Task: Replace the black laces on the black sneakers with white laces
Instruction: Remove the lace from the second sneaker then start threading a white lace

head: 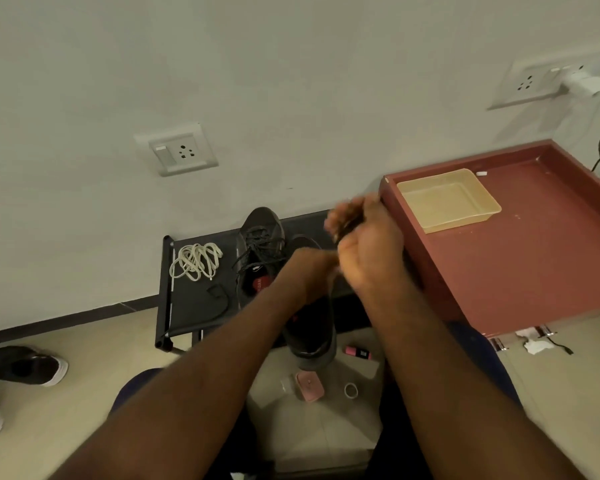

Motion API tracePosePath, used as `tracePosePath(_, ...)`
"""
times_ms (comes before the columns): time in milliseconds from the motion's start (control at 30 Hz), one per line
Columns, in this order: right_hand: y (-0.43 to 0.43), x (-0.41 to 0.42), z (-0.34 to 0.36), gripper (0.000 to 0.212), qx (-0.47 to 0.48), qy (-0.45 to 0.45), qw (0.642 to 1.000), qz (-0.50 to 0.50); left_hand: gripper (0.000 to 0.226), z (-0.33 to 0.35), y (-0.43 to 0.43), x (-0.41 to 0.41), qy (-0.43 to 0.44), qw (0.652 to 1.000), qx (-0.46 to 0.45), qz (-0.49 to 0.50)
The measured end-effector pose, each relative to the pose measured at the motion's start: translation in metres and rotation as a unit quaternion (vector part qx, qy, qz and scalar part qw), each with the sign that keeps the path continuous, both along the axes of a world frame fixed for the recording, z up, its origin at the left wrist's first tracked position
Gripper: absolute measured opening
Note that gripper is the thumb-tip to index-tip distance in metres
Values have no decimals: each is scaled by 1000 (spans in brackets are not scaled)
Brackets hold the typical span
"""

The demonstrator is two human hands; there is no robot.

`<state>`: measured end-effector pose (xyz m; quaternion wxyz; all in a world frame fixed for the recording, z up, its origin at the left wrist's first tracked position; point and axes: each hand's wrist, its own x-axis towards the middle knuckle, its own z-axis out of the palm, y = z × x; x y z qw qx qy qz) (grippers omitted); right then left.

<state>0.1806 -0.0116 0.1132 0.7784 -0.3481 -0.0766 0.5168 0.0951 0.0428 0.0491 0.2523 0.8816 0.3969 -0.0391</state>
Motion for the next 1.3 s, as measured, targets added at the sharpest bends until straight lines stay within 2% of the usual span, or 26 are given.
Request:
tracePosePath(67,31,16,-5,35,-60,-155,978,-128,28,-19,2,0,101,994,2,-39)
tracePosePath(133,47,36,-30,35,-150,-402,894,-133,36,-35,3,-4,121,992,17,-37)
tracePosePath(200,46,59,-63,33,-225,-629,743,25,37,-45,5,-7,94,994,47,-24)
tracePosePath(267,34,76,-88,27,-289,-747,537,264,35,-48,7,-9,97,993,64,-33)
tracePosePath(300,26,82,-95,26,-312,-751,470,344,35,-50,8,-9,99,992,65,-32)
tracePosePath(333,16,82,-95,28,-327,-722,461,398,34,-51,9,-9,101,992,67,-27)
tracePosePath(367,4,78,-90,36,-334,-659,507,445,34,-50,10,-8,104,992,73,-26)
tracePosePath(467,-24,62,-72,51,-277,-330,716,549,39,-52,11,-7,108,989,92,-28)
tracePosePath(500,-27,54,-65,46,-220,-216,788,532,43,-54,12,-8,100,990,93,-24)
tracePosePath(567,-12,41,-56,38,-108,-6,922,371,55,-57,11,-9,65,993,99,-1)
tracePosePath(600,3,36,-55,37,-69,87,964,242,61,-58,10,-10,49,994,101,9)
tracePosePath(667,38,29,-60,31,-51,181,982,-1,73,-58,5,-10,62,993,96,19)
tracePosePath(733,67,25,-73,21,-153,-6,983,-102,75,-57,-2,-11,113,988,100,13)
tracePosePath(767,74,26,-84,20,-221,-201,951,-81,73,-58,-4,-13,128,986,108,9)
tracePosePath(800,77,30,-97,20,-263,-403,877,-5,73,-58,-7,-14,134,984,116,6)
tracePosePath(867,72,43,-109,21,-282,-685,632,229,74,-60,-9,-17,141,982,122,4)
tracePosePath(900,66,51,-108,23,-285,-748,506,321,74,-61,-8,-17,144,982,122,2)
tracePosePath(933,59,60,-104,29,-296,-768,426,375,75,-62,-8,-18,147,982,121,1)
tracePosePath(967,50,67,-97,40,-314,-752,407,412,75,-63,-7,-17,150,981,121,-1)
tracePosePath(1000,41,72,-90,52,-331,-694,457,448,76,-63,-6,-16,151,981,121,-1)
tracePosePath(1100,18,72,-76,60,-300,-344,694,557,77,-65,-6,-13,138,985,107,7)
tracePosePath(1133,16,64,-72,53,-237,-232,777,535,76,-65,-6,-13,134,985,110,8)
tracePosePath(1200,27,43,-67,42,-110,-14,927,359,74,-65,-10,-14,142,981,131,4)
tracePosePath(1233,38,34,-68,37,-80,54,965,243,74,-64,-12,-14,152,979,138,1)
tracePosePath(1267,51,26,-70,31,-76,28,985,149,75,-63,-14,-14,162,977,139,-2)
tracePosePath(1300,62,20,-73,26,-110,-99,985,93,76,-63,-16,-14,172,976,137,-5)
